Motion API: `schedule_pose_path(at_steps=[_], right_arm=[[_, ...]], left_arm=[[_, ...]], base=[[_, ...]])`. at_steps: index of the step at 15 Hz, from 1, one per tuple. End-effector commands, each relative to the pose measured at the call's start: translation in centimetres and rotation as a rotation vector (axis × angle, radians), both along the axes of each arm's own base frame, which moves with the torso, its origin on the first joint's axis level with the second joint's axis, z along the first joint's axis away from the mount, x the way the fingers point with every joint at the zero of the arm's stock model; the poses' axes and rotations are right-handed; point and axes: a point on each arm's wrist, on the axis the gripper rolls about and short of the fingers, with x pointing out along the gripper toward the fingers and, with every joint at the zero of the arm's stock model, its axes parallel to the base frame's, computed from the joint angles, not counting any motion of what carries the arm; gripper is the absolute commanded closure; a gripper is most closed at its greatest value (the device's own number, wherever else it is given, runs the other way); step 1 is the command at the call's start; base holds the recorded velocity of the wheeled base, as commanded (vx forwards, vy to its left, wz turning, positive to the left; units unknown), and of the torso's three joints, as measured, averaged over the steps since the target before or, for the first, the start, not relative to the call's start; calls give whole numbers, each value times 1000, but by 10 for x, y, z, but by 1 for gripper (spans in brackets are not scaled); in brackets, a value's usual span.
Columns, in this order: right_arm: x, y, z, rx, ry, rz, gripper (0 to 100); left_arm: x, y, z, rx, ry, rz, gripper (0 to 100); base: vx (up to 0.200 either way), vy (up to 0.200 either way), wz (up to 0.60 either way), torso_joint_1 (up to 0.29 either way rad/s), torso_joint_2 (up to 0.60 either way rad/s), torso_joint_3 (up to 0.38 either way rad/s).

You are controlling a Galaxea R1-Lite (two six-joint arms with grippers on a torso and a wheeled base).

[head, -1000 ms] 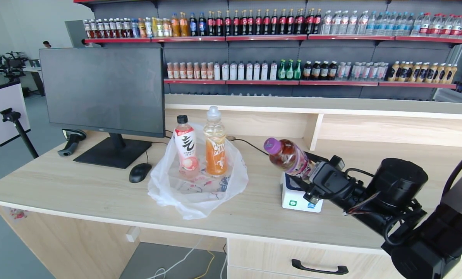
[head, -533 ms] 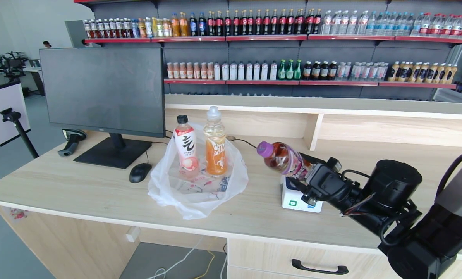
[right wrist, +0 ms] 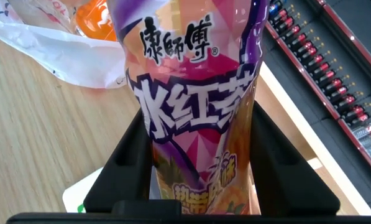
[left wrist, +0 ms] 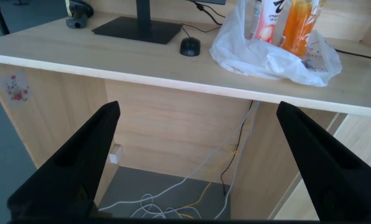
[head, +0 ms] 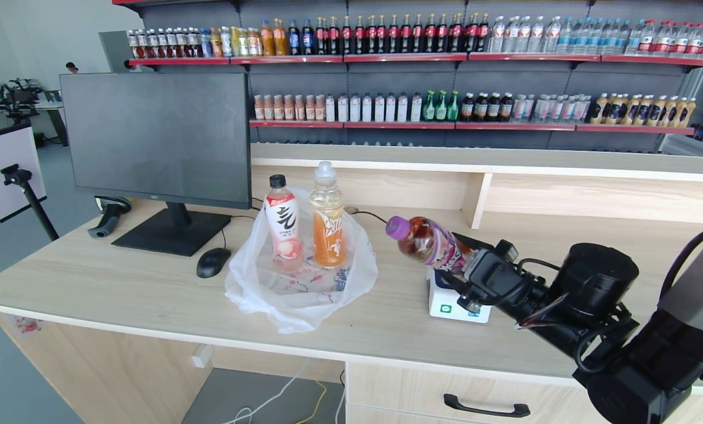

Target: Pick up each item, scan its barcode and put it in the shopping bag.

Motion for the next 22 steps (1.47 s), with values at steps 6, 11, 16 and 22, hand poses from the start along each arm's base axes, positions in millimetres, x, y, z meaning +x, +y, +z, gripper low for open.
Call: schedule_pose_path(at_steps=[6, 11, 16, 22], right_arm=[[2, 2, 11, 30, -36, 4, 100], [2, 1, 37, 139, -81, -46, 100], [4, 2, 53, 246, -88, -34, 100], [3, 23, 88, 572, -82, -89, 100]], left_arm=[[0, 0, 0, 0, 0, 0, 0], [0, 0, 0, 0, 3, 0, 0], [0, 0, -1, 0, 5, 0, 0], [0, 0, -1, -2, 6, 2, 0]], base=[[0, 0, 0, 0, 0, 0], [0, 0, 0, 0, 0, 0], [0, 0, 0, 0, 0, 0], [0, 0, 0, 0, 0, 0]])
